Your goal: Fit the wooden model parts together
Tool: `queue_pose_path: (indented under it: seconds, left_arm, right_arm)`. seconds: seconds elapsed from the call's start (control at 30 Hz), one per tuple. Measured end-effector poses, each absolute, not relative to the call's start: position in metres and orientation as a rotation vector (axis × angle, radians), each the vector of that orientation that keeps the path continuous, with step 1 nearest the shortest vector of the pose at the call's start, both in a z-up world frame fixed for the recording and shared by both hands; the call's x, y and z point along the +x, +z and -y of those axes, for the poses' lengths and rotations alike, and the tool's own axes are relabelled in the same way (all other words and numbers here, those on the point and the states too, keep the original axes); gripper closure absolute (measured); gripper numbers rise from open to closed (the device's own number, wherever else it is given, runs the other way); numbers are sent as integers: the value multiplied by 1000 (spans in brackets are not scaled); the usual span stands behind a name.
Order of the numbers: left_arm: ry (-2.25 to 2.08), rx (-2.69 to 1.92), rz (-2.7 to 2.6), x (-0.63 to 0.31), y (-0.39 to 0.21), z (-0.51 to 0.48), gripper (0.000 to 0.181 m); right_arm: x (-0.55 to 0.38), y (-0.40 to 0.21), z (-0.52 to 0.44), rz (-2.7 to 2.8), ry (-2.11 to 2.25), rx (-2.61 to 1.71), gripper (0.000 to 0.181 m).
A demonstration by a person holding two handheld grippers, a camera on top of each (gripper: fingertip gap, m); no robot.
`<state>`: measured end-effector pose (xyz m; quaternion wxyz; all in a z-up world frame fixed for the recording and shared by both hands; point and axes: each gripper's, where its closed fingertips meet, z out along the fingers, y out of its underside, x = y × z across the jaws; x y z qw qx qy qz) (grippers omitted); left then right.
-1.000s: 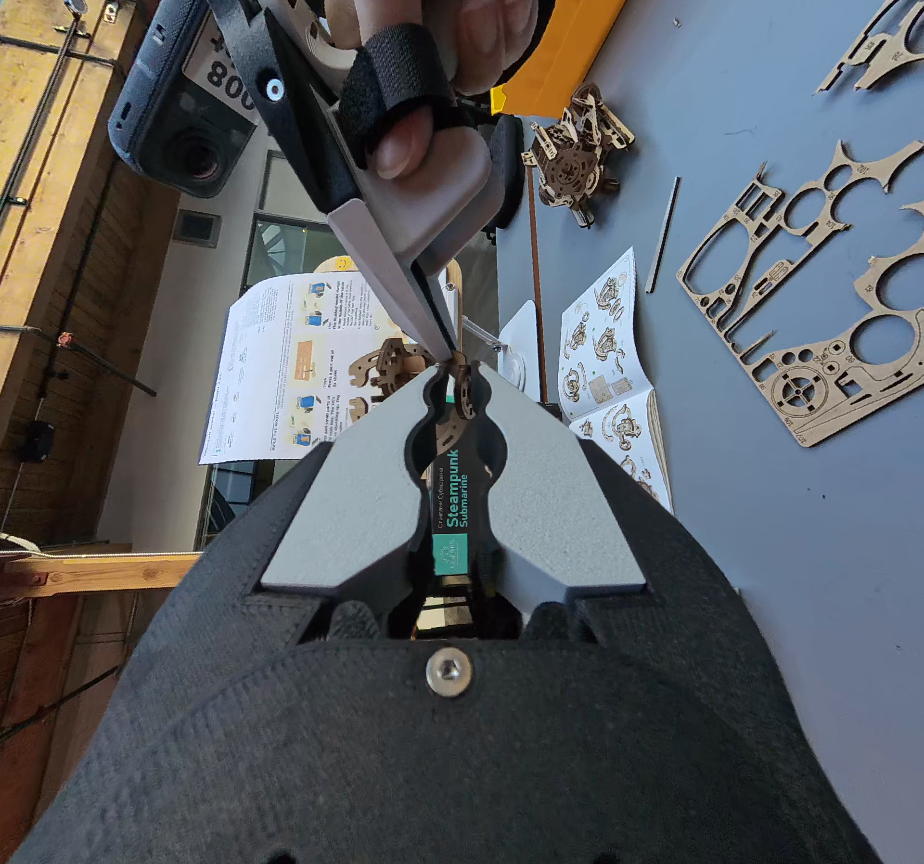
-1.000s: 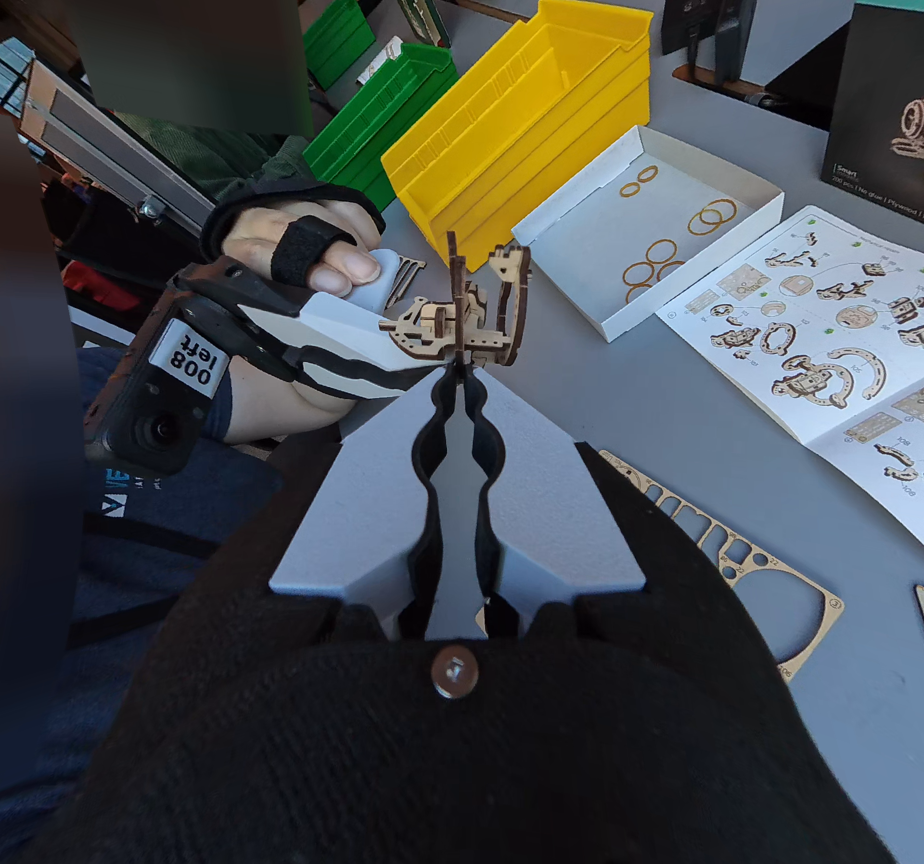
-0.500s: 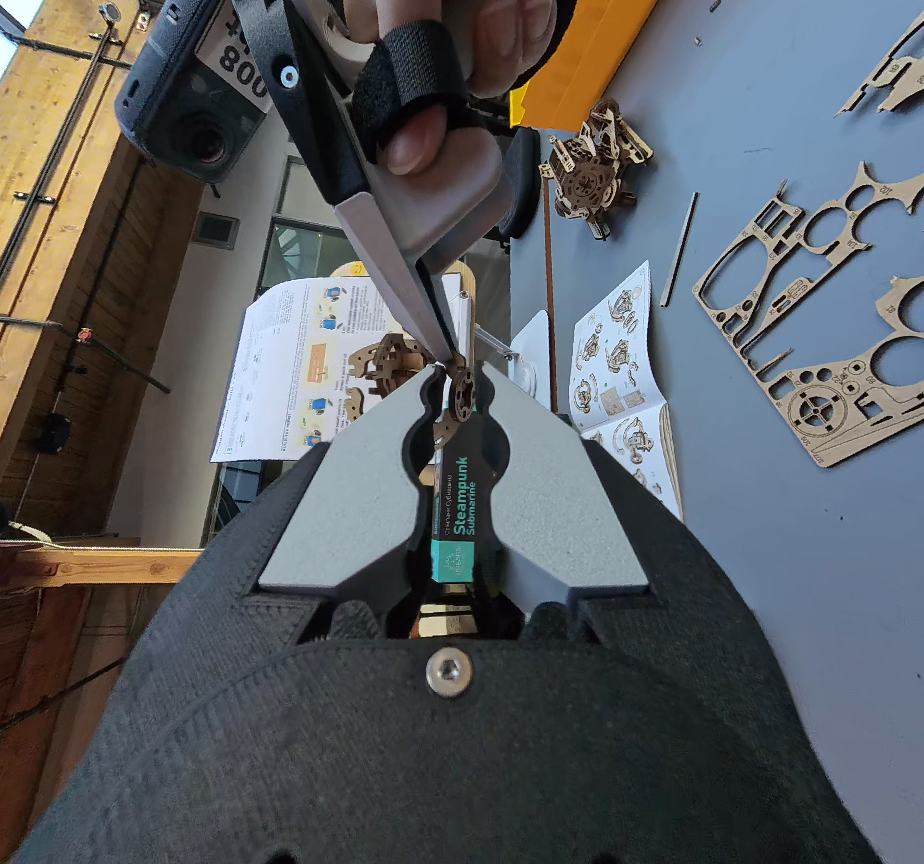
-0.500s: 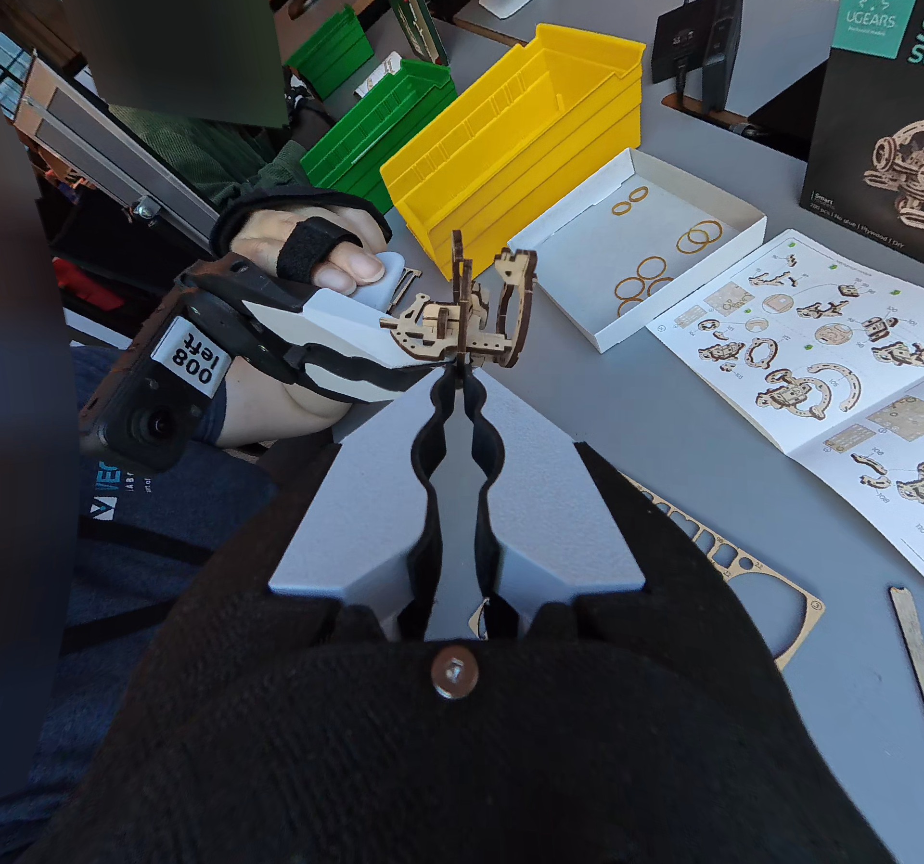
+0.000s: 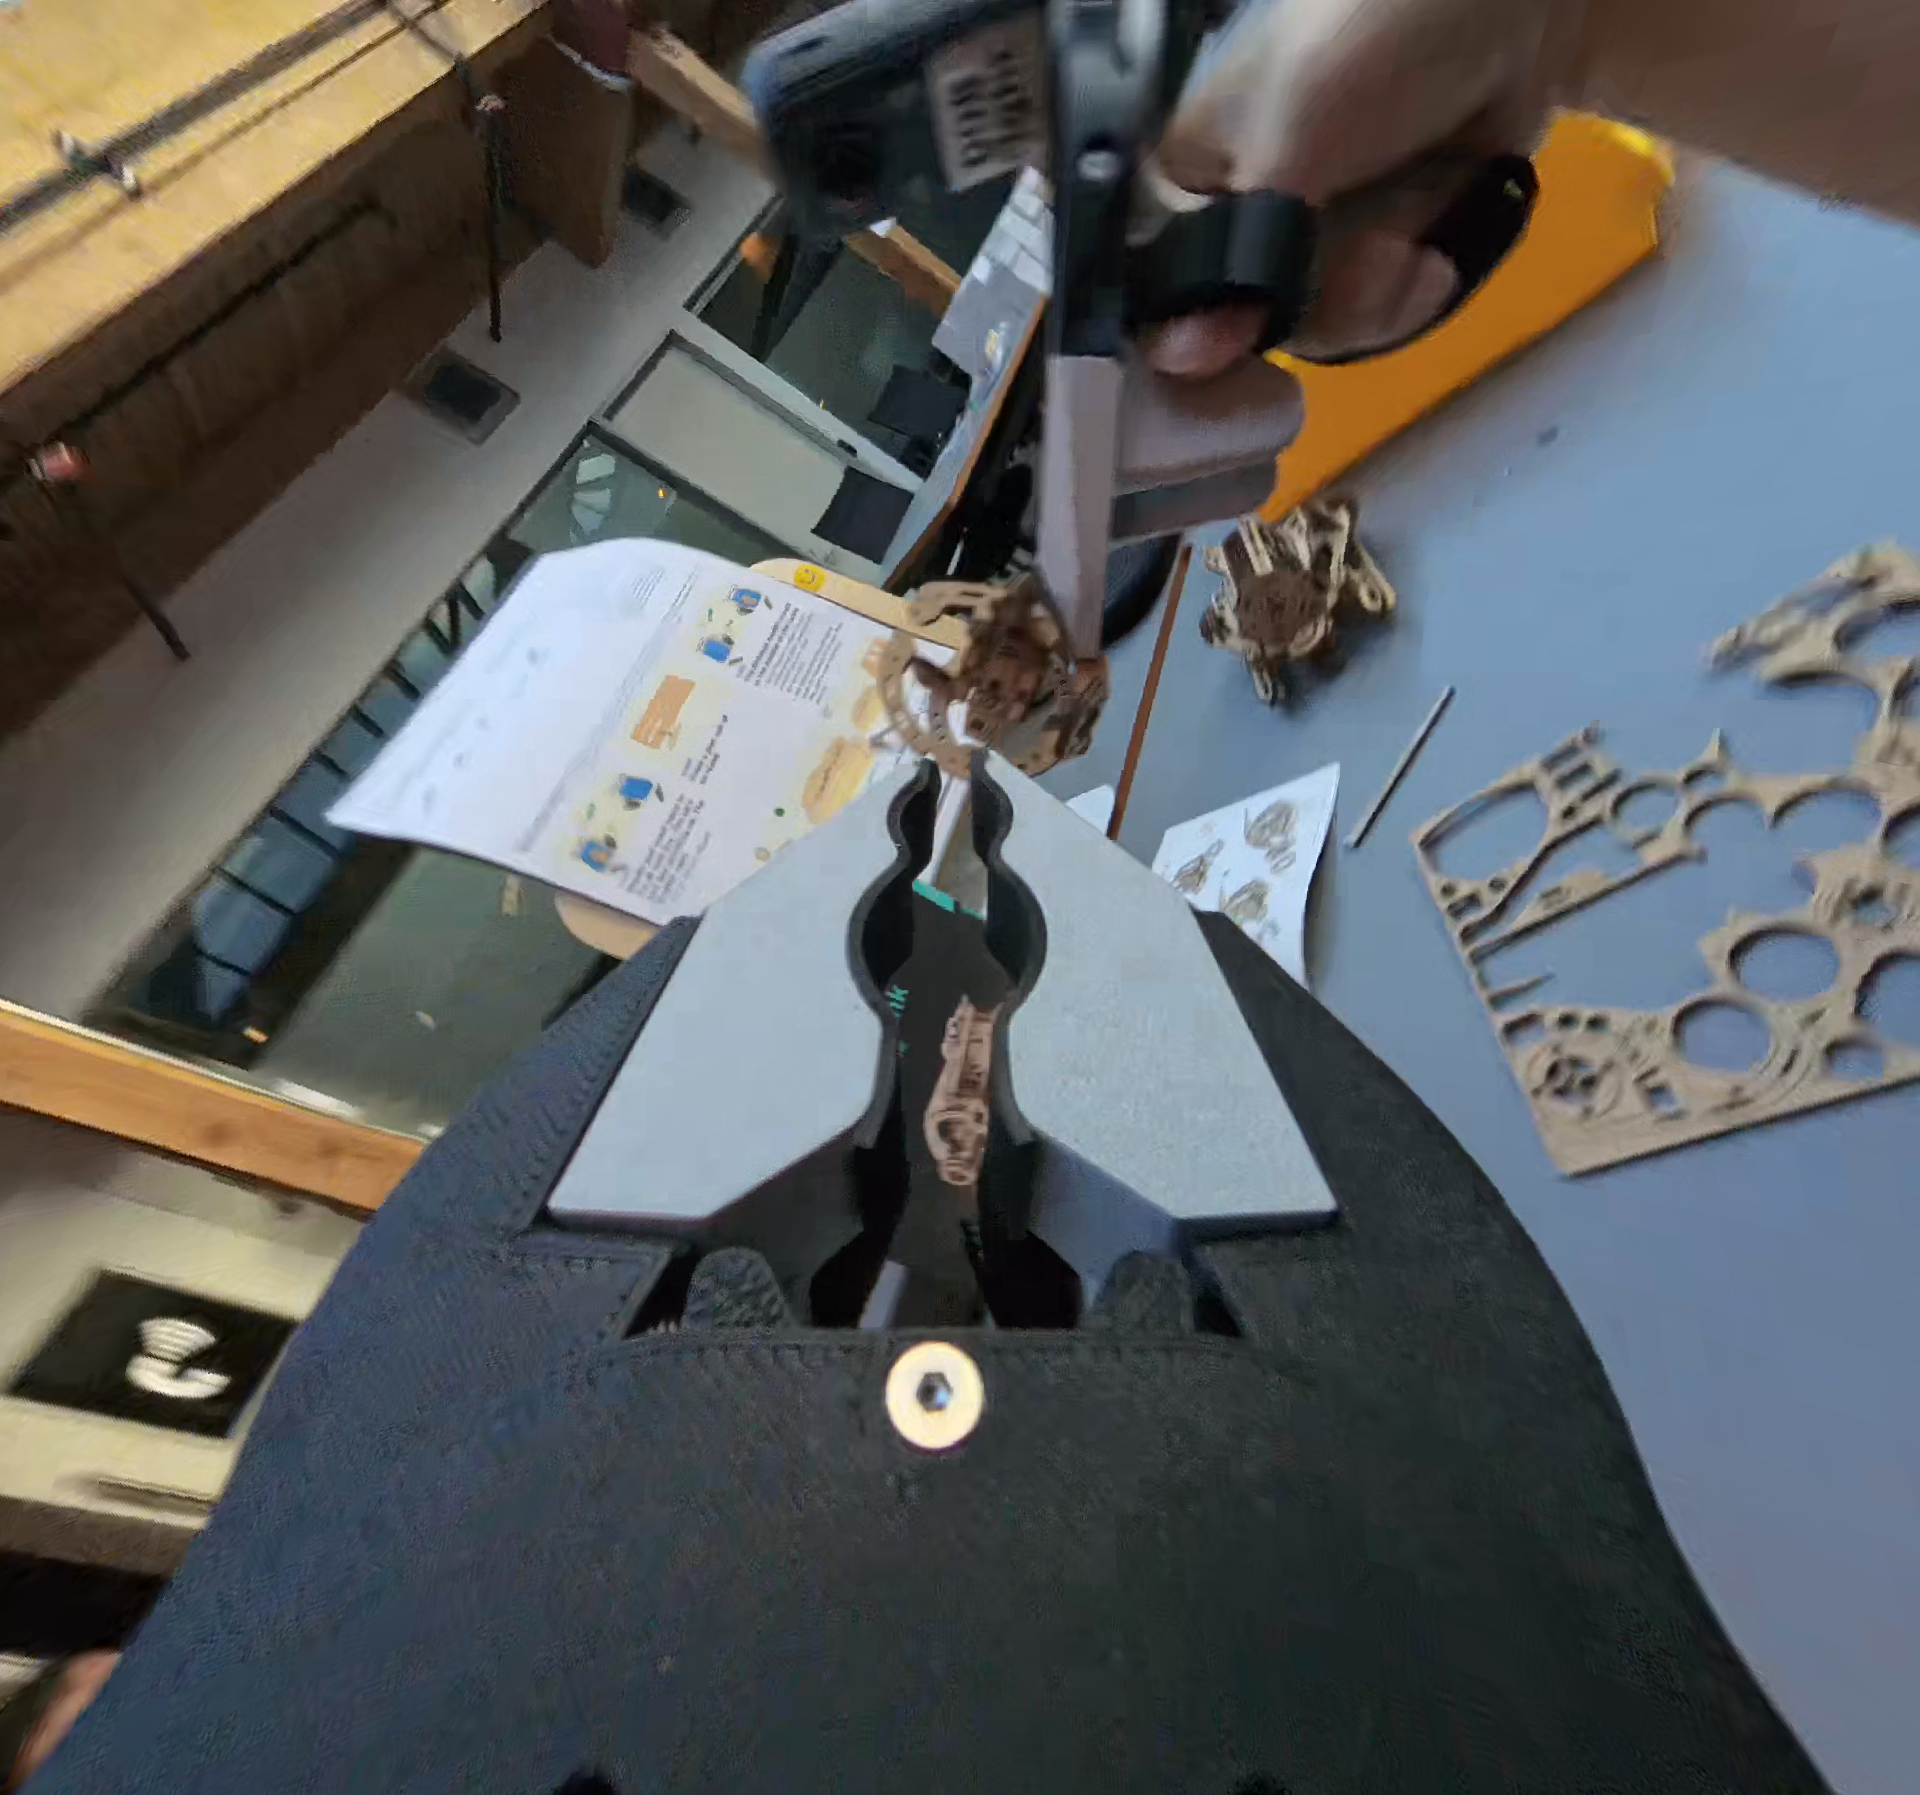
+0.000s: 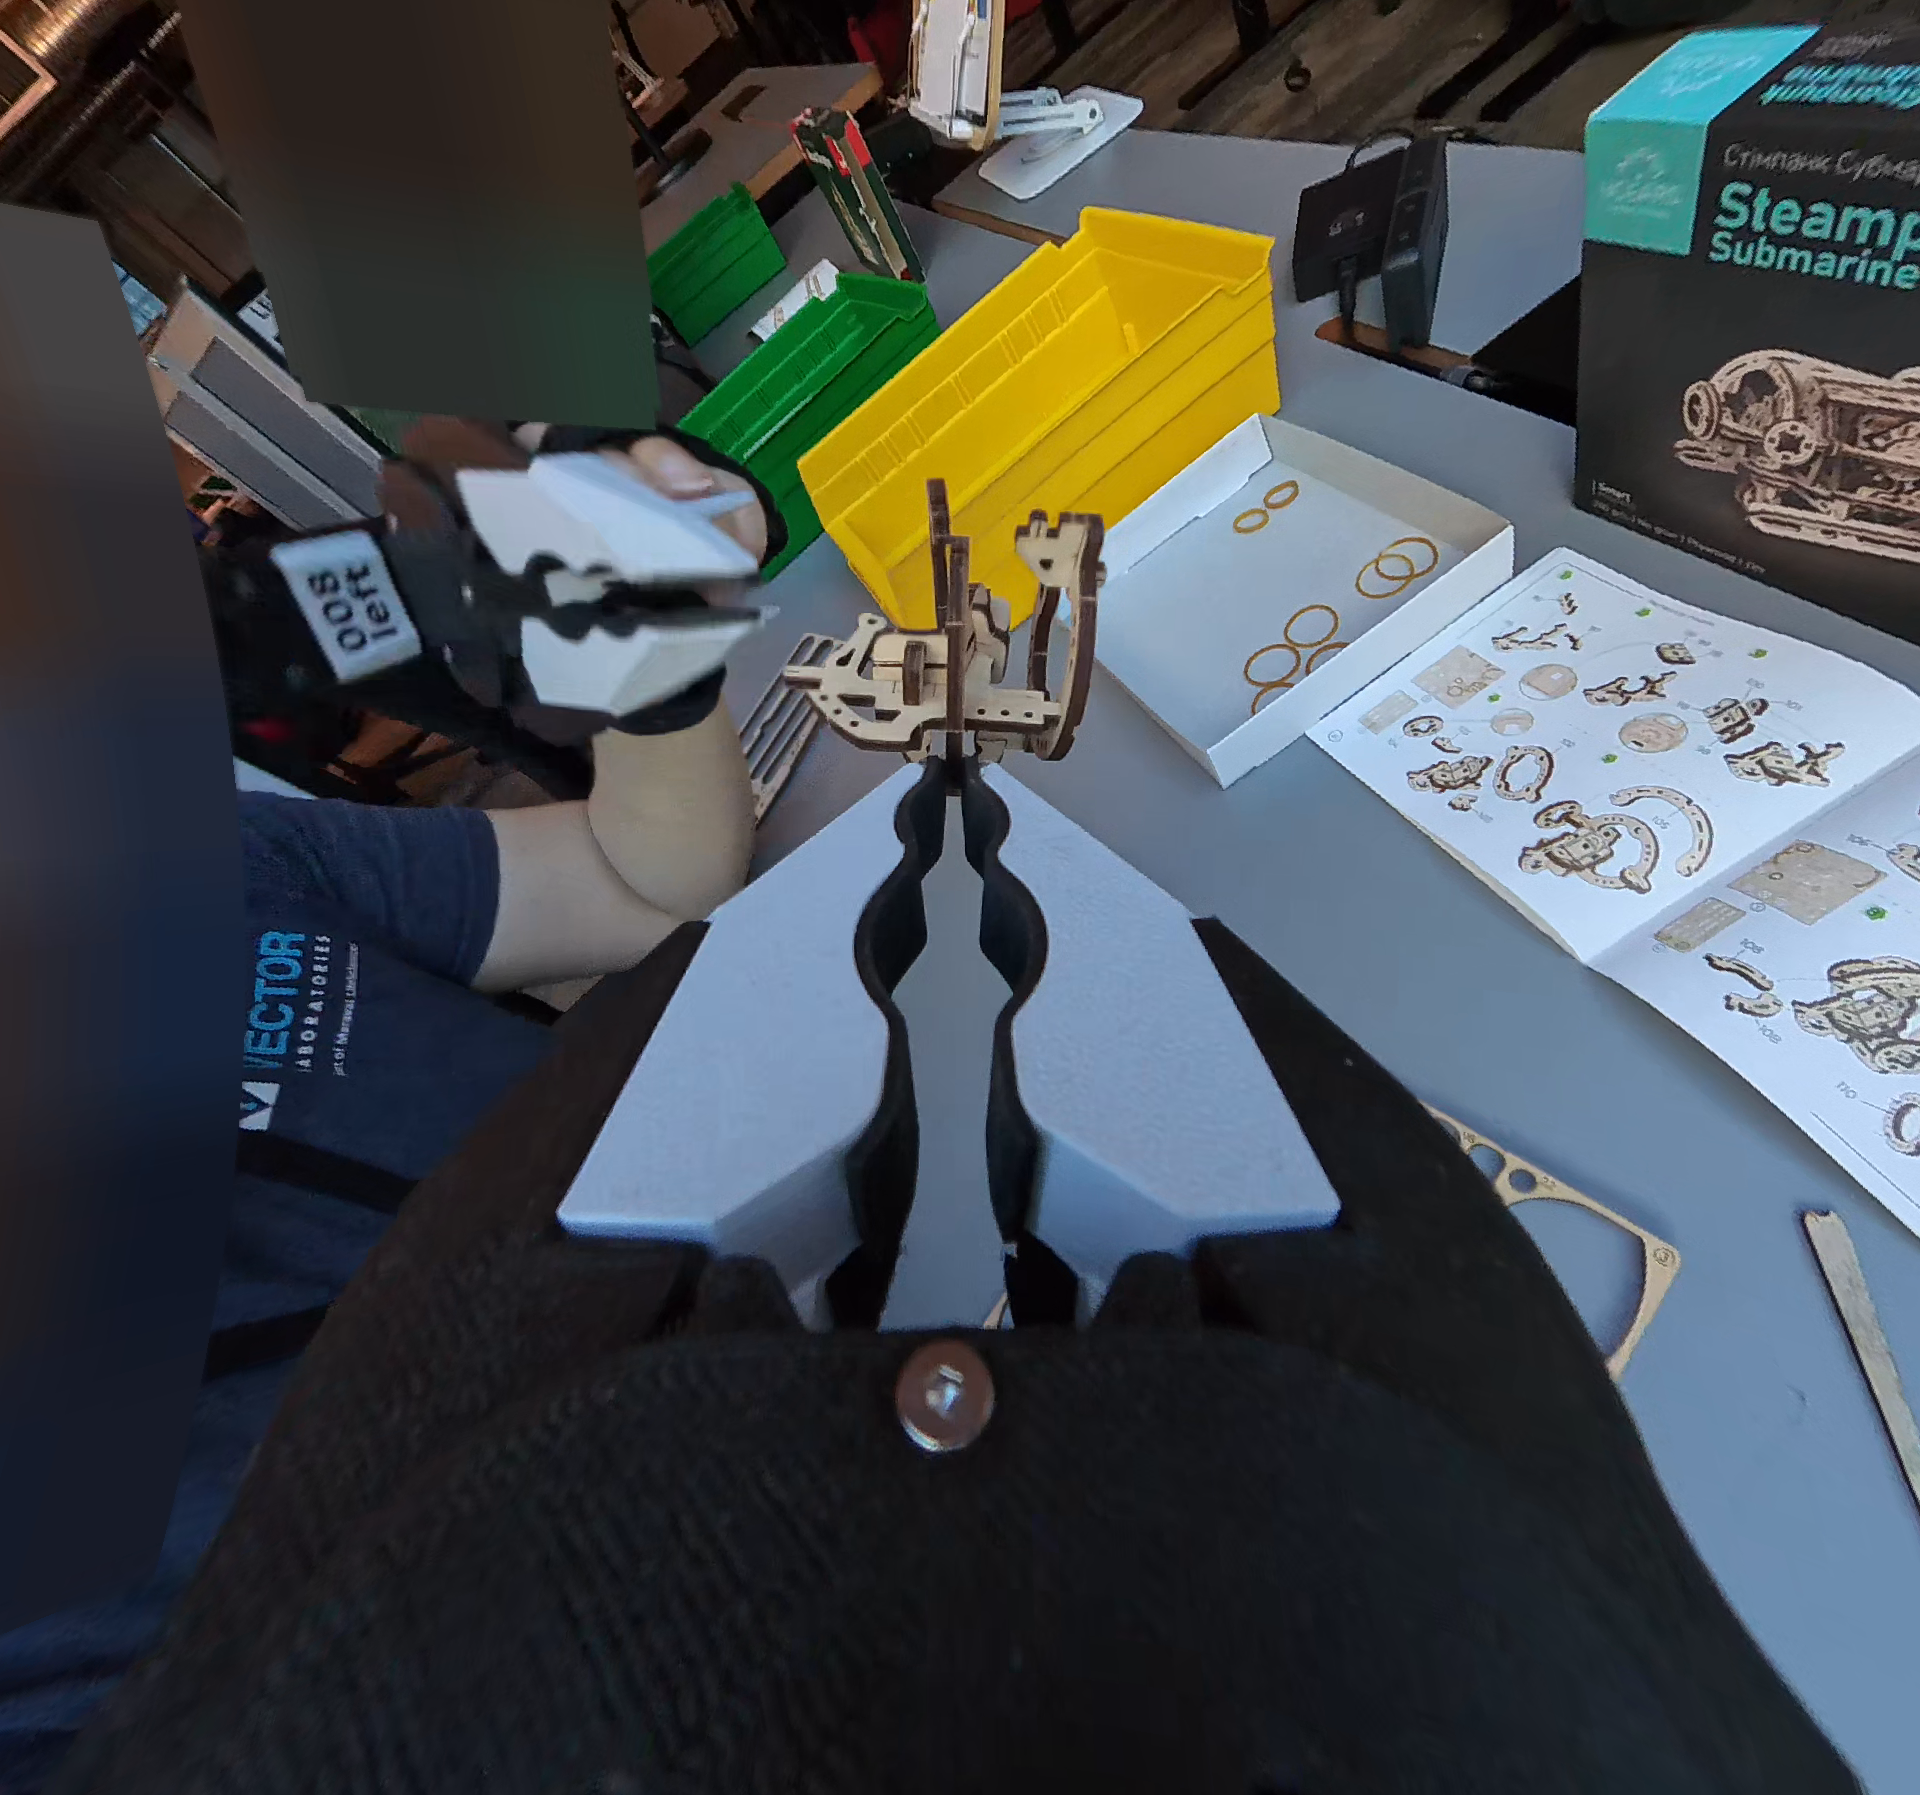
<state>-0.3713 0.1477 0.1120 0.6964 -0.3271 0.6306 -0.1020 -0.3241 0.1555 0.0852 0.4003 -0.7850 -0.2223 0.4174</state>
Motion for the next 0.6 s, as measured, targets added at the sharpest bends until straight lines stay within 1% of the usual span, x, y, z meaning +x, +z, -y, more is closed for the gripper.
queue_pose_path:
  seconds: [0.1, 0.17, 0.27, 0.37, 0.53, 0.6]
  left_arm:
    - [-768, -1006, -1271, -382, 127, -160, 162]
    - [-1111, -1120, -1186, -379, 132, -165, 161]
    - [-1434, -1117, -1125, -378, 134, -166, 166]
    - [-1584, -1090, -1129, -374, 134, -157, 168]
    - [-1631, -1139, -1156, -364, 125, -151, 167]
    - [-1669, -1131, -1157, -365, 126, -150, 172]
  right_arm:
    - [-321, 100, -152, 567, 1060, -1907, 180]
    - [-322, 109, -148, 589, 1062, -1857, 180]
    - [-328, 119, -140, 632, 1093, -1794, 180]
    - [-332, 116, -137, 665, 1085, -1804, 180]
    - [-336, 113, -140, 683, 1088, -1810, 180]
    - [-338, 111, -140, 701, 1079, -1816, 179]
